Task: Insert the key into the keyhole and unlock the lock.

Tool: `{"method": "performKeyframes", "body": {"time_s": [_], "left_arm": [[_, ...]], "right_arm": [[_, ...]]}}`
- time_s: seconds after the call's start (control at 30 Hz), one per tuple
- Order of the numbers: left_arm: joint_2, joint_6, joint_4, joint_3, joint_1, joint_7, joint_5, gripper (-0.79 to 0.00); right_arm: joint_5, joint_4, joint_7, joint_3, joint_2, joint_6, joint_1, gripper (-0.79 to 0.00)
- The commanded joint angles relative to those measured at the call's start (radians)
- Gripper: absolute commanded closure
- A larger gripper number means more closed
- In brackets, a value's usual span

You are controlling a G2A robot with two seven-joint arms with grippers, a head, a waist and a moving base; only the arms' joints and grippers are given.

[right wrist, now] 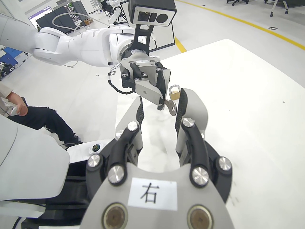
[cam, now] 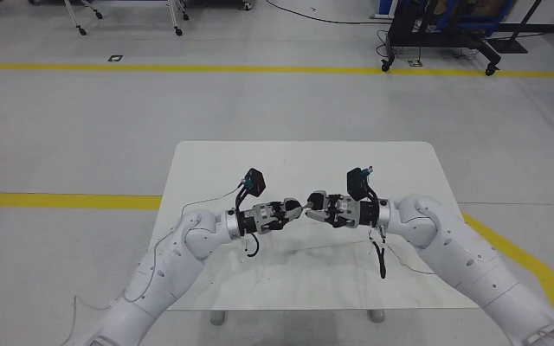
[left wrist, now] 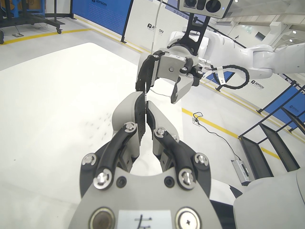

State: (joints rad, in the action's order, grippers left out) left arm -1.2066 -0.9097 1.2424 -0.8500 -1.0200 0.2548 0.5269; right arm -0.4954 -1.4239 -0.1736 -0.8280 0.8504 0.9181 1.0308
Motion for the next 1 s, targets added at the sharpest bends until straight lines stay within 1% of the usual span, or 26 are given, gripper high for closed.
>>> {"method": "performKeyframes", "body": {"time_s": [0.0, 0.13, 0.27, 0.3, 0.33, 0.37, 0.7, 0.73, 0.77, 0.8, 0.97], "left_arm": [[-0.001, 0.0, -0.002, 0.0, 0.001, 0.001, 0.0, 0.0], [-0.002, -0.004, -0.004, -0.001, 0.002, 0.0, -0.001, 0.0], [-0.003, -0.013, -0.005, -0.003, 0.001, -0.003, -0.001, 0.0], [-0.003, -0.014, -0.006, -0.004, 0.001, -0.003, -0.002, 0.0], [-0.004, -0.017, -0.006, -0.003, 0.001, -0.002, -0.005, 0.0], [-0.004, -0.019, -0.008, -0.004, 0.002, -0.001, -0.006, 0.0], [-0.006, -0.018, -0.009, -0.011, 0.0, -0.003, -0.012, 0.0], [-0.006, -0.017, -0.009, -0.012, -0.001, -0.005, -0.011, -0.157], [-0.006, -0.015, -0.008, -0.013, -0.003, -0.008, -0.011, -0.489], [-0.007, -0.017, -0.007, -0.013, -0.004, -0.012, -0.015, -0.785], [-0.006, -0.02, -0.012, -0.027, -0.008, -0.03, -0.026, -0.785]], "right_arm": [[0.005, 0.0, -0.011, -0.005, 0.001, -0.001, 0.001, -0.271], [0.015, 0.0, -0.034, -0.012, 0.003, -0.005, 0.005, -0.243], [0.025, 0.003, -0.053, -0.017, 0.007, -0.008, 0.006, -0.16], [0.028, 0.003, -0.057, -0.018, 0.008, -0.008, 0.006, -0.129], [0.03, 0.004, -0.06, -0.019, 0.009, -0.008, 0.007, -0.04], [0.033, 0.005, -0.064, -0.021, 0.01, -0.008, 0.008, 0.0], [0.041, 0.005, -0.091, -0.03, 0.018, 0.001, 0.016, 0.0], [0.041, 0.005, -0.091, -0.031, 0.02, 0.002, 0.016, 0.0], [0.042, 0.005, -0.092, -0.032, 0.021, 0.004, 0.017, 0.0], [0.043, 0.006, -0.089, -0.033, 0.022, 0.007, 0.017, 0.0], [0.051, 0.023, -0.054, -0.051, 0.027, 0.033, 0.023, 0.0]]}}
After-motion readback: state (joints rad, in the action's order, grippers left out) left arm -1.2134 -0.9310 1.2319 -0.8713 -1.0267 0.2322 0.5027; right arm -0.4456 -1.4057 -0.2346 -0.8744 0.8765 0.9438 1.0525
